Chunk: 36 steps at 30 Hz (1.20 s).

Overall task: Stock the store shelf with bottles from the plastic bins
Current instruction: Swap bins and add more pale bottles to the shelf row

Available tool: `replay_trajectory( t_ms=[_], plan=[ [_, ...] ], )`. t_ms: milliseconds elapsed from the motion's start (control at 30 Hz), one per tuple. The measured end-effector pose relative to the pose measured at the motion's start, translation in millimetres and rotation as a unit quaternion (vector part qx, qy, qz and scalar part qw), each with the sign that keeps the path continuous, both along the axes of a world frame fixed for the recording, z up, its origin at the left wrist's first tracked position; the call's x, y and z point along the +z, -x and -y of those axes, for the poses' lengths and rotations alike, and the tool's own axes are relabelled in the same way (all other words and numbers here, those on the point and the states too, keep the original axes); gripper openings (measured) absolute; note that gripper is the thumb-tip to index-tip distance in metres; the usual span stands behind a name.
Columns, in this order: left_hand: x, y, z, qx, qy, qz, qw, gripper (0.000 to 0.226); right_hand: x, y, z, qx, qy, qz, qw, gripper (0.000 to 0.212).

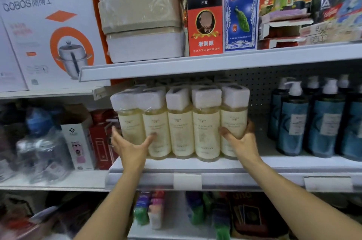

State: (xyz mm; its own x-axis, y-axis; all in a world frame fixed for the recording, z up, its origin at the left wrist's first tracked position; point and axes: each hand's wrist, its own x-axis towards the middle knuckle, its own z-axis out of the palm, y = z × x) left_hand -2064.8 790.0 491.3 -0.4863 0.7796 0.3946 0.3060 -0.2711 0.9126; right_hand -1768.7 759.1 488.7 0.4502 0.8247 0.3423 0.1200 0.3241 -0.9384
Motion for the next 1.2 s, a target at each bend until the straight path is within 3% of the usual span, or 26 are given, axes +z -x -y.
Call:
replay_trajectory(
  t_ms=[133,267,667,800,967,1200],
  plan=[
    [-3.0,17.3,-15.5,-0.077,0.065,0.012,0.995,0.143,-0.5,0.1,2.6,0.013,0.013,0.022,1.0,0.061],
    [-6.4,16.5,-18.1,-0.074,0.055,0.009,0.996,0.144,-3.1,-0.1,1.2,0.008,0.007,0.027,1.0,0.086],
    [-9.2,8.7,-14.6,-0.024,0.032,0.011,0.999,0.15,-6.4,1.5,-3.7,0.024,-0.01,0.042,0.999,0.086],
    [-6.3,7.3,-9.3,-0.027,0.04,0.003,0.999,0.15,-2.8,4.7,5.0,0.05,0.008,0.072,0.996,0.096],
    [-5.7,10.2,-5.5,-0.043,0.049,-0.01,0.998,0.159,-1.0,14.7,11.5,-0.041,0.02,0.161,0.986,0.148],
    [-6.4,11.4,-10.5,-0.05,0.051,-0.024,0.997,0.161,-1.0,12.5,6.9,-0.049,-0.002,0.161,0.986,0.143]
  ],
)
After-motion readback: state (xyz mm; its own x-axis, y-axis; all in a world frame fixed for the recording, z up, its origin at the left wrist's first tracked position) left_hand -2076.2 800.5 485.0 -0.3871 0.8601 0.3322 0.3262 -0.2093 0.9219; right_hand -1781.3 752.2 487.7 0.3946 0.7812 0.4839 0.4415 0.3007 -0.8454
